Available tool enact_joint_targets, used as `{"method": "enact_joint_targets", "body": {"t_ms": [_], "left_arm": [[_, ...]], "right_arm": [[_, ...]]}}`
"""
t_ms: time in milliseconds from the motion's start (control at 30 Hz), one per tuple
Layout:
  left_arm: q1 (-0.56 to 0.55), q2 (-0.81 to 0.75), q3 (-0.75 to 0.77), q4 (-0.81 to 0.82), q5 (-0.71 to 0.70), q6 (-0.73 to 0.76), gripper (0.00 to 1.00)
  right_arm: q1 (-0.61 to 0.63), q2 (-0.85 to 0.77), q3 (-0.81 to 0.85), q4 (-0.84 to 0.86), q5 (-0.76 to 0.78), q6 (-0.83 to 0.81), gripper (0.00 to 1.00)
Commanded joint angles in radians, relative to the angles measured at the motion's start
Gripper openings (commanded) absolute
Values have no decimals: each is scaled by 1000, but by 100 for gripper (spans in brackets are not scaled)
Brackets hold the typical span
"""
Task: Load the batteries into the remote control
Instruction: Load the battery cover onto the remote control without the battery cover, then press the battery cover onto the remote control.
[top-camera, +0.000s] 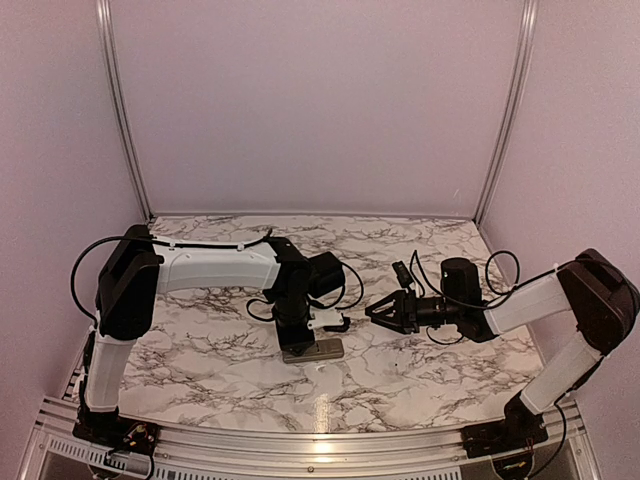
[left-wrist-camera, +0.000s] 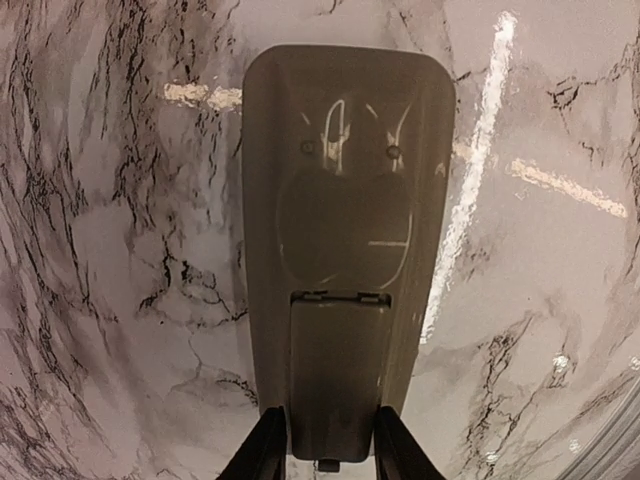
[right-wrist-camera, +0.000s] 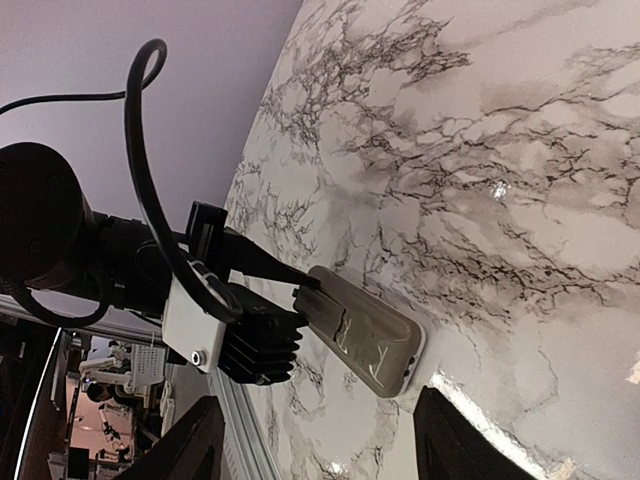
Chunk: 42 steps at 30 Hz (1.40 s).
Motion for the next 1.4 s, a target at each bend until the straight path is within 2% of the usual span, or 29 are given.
{"method": "enact_joint_targets", "body": {"t_ms": [0,267,467,533,600,633,667,700,867,933,1000,1067,1133,1233,1367], "left_arm": [[-3,25,39,-4,-46,-4,33],[-3,2,41,7,-54,-9,44],[-3,-77,29,20,-25,-18,62],[-1,-136,-16,54,-46,-34,67],[6,-233,-73,114,-62,-57,73],[13,-278,-106,151,-72,-75,80],[22,-326,-141,190,-82,-94,94],[32,-372,-183,238,-104,-118,98],[77,-632,-476,553,-309,-290,99],[94,-706,-568,600,-353,-338,99],[133,-754,-638,615,-340,-409,99],[195,-778,-693,618,-241,-467,99],[232,-817,-760,667,-189,-536,93],[238,-857,-846,728,-206,-612,99],[237,-875,-924,787,-159,-664,99]], "right_arm": [[-7,5,3,27,-11,2,63],[-7,1,4,25,-12,0,63],[-6,-12,15,6,-18,-12,63],[-7,-26,21,-12,-17,-26,63],[-7,-41,26,-37,-10,-40,63],[-6,-49,30,-45,-11,-47,63],[-4,-56,36,-56,-12,-53,63],[-1,-63,45,-71,-10,-64,63],[45,-78,122,-175,18,-135,63],[76,-72,159,-214,25,-156,63],[113,-58,202,-244,30,-176,63],[151,-37,242,-270,34,-188,63],[186,-9,278,-287,30,-196,63],[237,42,331,-304,23,-200,63],[296,119,415,-351,19,-211,63]]}}
